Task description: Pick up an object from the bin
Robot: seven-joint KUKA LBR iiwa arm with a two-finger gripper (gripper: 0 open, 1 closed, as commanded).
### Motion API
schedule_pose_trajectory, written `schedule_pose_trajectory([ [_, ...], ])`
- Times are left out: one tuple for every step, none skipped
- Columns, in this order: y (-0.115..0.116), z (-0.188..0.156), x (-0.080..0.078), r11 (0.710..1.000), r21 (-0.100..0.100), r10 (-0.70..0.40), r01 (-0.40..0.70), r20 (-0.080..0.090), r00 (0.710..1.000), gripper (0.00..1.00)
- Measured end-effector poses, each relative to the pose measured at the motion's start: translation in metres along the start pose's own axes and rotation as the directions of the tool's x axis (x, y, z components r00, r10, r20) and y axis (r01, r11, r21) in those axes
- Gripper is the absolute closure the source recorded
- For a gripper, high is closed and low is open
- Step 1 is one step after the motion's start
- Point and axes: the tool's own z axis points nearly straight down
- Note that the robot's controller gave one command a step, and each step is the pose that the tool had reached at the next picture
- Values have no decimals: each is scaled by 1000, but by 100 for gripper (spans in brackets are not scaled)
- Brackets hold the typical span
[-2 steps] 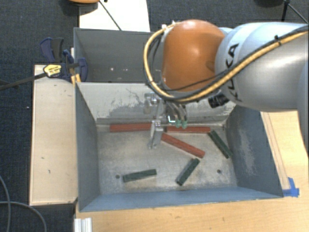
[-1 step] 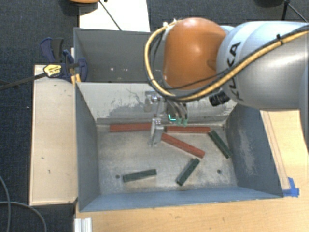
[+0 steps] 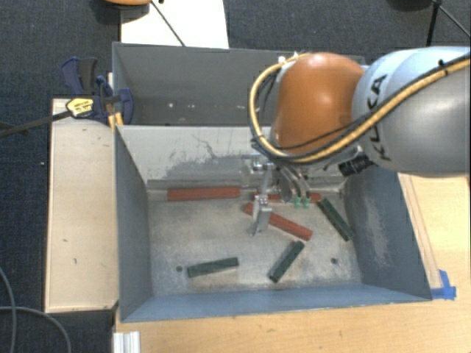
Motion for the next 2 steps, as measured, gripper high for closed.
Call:
schedule_pose_trajectory([
  [-5,47,49,998,6,-66,66,-2,998,0],
  [5,87,66,999,1,-43,43,-6,999,0],
])
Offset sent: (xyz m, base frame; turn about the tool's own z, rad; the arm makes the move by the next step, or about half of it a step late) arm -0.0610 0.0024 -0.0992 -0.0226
